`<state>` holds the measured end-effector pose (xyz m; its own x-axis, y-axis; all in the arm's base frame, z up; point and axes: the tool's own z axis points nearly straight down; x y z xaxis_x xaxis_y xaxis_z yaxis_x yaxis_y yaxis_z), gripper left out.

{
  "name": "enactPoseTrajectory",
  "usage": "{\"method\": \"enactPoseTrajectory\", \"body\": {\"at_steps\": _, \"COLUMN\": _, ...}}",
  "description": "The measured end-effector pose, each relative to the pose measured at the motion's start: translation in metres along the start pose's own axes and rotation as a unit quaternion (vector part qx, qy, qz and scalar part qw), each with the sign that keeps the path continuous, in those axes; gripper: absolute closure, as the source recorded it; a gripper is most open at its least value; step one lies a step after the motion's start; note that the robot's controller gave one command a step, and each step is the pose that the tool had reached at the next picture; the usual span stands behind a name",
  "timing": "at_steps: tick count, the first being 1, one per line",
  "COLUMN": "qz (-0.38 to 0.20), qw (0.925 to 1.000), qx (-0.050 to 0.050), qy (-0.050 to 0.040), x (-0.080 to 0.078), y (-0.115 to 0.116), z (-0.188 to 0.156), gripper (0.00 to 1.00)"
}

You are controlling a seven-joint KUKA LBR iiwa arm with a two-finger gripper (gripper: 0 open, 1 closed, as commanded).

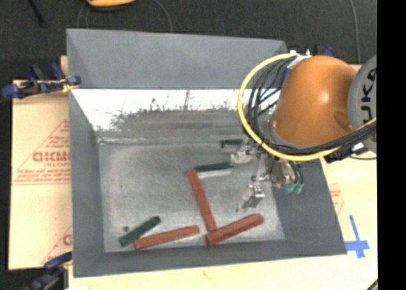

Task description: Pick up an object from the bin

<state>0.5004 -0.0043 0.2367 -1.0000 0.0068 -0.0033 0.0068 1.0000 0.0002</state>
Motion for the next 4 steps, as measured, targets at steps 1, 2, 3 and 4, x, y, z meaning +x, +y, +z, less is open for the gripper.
{"method": "enactPoseTrajectory", "body": {"at_steps": 1, "qz": 0.0, "qw": 1.0, "qx": 0.0, "qy": 0.0, "x": 0.0, "y": 0.0, "z": 0.0, "gripper": 0.0}}
{"method": "enactPoseTrajectory", "body": {"at_steps": 2, "qz": -0.049, "qw": 0.9988, "qx": 0.0, "qy": -0.0024, "x": 0.004, "y": -0.007, "z": 0.035, "gripper": 0.0}}
{"method": "enactPoseTrajectory", "body": {"at_steps": 3, "qz": -0.14, "qw": 0.9902, "qx": 0.0, "qy": -0.0009, "x": -0.004, "y": -0.062, "z": 0.078, "gripper": 0.0}}
{"method": "enactPoseTrajectory", "body": {"at_steps": 4, "qz": -0.207, "qw": 0.9784, "qx": 0.002, "qy": 0.0043, "x": 0.0, "y": -0.069, "z": 0.159, "gripper": 1.0}}
